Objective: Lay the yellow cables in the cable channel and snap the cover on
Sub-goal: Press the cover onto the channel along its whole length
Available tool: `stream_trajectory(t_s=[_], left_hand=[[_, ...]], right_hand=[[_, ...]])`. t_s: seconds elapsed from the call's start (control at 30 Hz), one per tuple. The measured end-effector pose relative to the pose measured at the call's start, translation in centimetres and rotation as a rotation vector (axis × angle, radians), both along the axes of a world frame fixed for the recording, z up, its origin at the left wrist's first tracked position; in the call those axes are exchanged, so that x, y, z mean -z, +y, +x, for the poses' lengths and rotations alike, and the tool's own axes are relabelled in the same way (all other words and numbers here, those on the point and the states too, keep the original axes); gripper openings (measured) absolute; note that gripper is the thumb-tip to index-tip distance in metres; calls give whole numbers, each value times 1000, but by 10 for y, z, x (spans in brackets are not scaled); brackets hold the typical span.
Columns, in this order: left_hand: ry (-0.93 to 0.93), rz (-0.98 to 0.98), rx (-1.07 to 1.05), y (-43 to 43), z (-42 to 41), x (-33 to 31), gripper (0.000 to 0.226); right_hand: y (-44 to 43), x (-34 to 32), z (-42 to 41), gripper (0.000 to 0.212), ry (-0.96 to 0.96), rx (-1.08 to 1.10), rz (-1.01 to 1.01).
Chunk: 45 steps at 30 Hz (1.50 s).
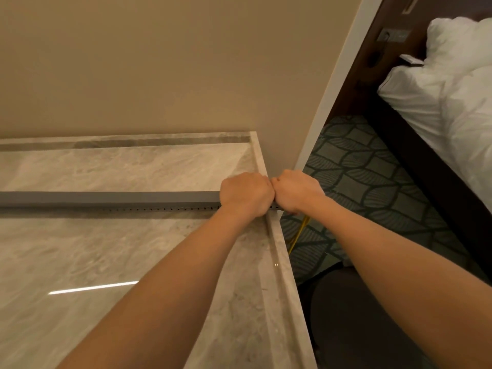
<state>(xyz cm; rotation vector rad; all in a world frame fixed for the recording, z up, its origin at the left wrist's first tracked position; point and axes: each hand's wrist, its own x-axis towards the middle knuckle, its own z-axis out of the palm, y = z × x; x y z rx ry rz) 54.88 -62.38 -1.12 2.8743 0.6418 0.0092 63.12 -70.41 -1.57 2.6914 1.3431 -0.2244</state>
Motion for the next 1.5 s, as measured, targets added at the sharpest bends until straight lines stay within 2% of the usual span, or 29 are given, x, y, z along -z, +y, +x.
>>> stream_trajectory(t_s=[0.2,0.4,0.77,1.0,1.2,1.3,1.43,1.5], left_hand=[[-36,10,13,0,0,5,39],[-59,6,14,0,1,8,40],[-51,-9,-56,-2,0,8,37],[-43,1,-78,-3,-1,7,29],[43,17,7,-2,-3,-1,25],[114,-80,33,3,0,-4,28],[336,-431,62,24,9,-11,41],[328,-464,27,26,12,-15,37]], right_hand=[[-1,-1,-1,40,60,31,20],[-1,-2,-2,42,36,19,1],[-3,-7,-7,35,33,-19,22],[-4,-7,-9,21,8,-26,37],[-5,-9,-13,22,10,-15,43],[-5,-9,-12,26,7,-28,29],[-5,-9,-11,19,-25,-81,-12],[-6,-9,-12,19,-28,-98,-13]])
